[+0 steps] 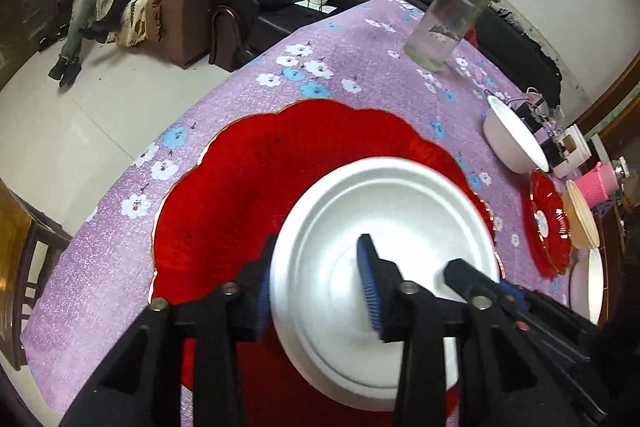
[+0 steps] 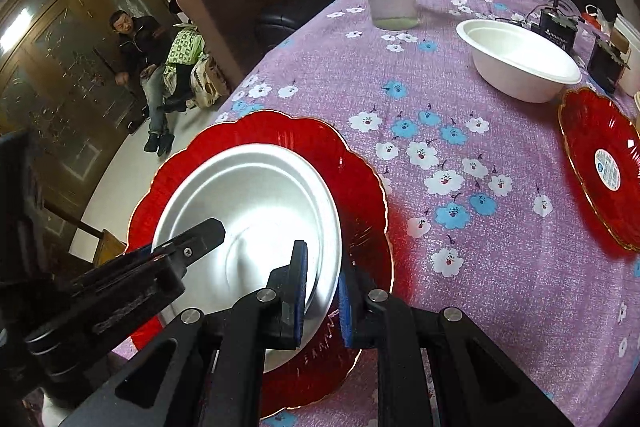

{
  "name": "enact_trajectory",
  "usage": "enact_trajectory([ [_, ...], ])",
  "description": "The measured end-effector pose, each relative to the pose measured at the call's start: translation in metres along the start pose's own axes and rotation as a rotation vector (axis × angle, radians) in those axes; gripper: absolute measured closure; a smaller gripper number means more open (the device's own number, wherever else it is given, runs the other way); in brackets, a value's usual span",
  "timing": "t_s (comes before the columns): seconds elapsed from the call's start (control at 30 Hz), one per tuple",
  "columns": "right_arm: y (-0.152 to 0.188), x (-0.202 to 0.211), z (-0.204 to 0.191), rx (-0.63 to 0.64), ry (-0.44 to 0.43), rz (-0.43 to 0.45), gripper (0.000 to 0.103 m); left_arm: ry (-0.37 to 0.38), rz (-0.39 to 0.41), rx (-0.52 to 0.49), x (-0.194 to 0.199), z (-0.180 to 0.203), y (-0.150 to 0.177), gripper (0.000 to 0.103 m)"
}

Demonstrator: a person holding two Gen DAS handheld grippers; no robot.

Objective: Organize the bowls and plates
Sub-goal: 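Carry the white plate onto the large red plate and open both tools, then move both tools toward the small red plate with white sticker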

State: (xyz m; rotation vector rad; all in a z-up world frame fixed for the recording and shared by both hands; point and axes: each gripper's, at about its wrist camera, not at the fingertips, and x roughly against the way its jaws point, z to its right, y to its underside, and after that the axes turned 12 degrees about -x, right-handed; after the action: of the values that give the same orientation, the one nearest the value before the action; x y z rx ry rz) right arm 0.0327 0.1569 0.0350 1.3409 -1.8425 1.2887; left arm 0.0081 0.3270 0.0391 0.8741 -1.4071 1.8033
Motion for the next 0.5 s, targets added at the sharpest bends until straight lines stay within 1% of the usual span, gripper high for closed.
enact_trajectory([
  [0.03,0.0,-0.001,0.002,-0.011,-0.012,0.0,0.087,0.004,0.006,0.002,0.002,0.001,-0.001,0.06],
  [0.1,0.002,0.001,0.002,-0.019,-0.023,0.005,0.087,0.01,0.024,0.007,0.008,0.003,-0.001,0.051],
  [0.13,0.002,0.001,0.002,-0.016,-0.026,0.007,0.085,0.005,0.036,0.012,0.013,0.003,-0.001,0.039],
  [0.17,0.001,0.002,0.001,-0.012,-0.028,0.011,0.077,0.001,0.053,0.022,0.019,0.001,0.0,0.033],
  [0.2,0.002,0.004,0.0,-0.005,-0.036,0.018,0.071,-0.001,0.072,0.032,0.025,-0.001,0.001,0.033],
  [0.23,0.003,0.006,-0.002,0.005,-0.049,0.025,0.062,-0.001,0.085,0.039,0.03,-0.003,0.001,0.032],
  [0.27,0.003,0.007,-0.005,0.017,-0.05,0.035,0.057,0.002,0.094,0.046,0.034,-0.006,0.001,0.032],
  [0.37,0.006,0.013,-0.013,0.05,-0.022,0.075,0.053,0.009,0.122,0.079,0.049,-0.013,0.003,0.032],
  [0.5,0.008,0.03,-0.011,0.049,-0.036,0.111,0.053,-0.001,0.165,0.096,0.07,-0.017,0.01,0.03],
])
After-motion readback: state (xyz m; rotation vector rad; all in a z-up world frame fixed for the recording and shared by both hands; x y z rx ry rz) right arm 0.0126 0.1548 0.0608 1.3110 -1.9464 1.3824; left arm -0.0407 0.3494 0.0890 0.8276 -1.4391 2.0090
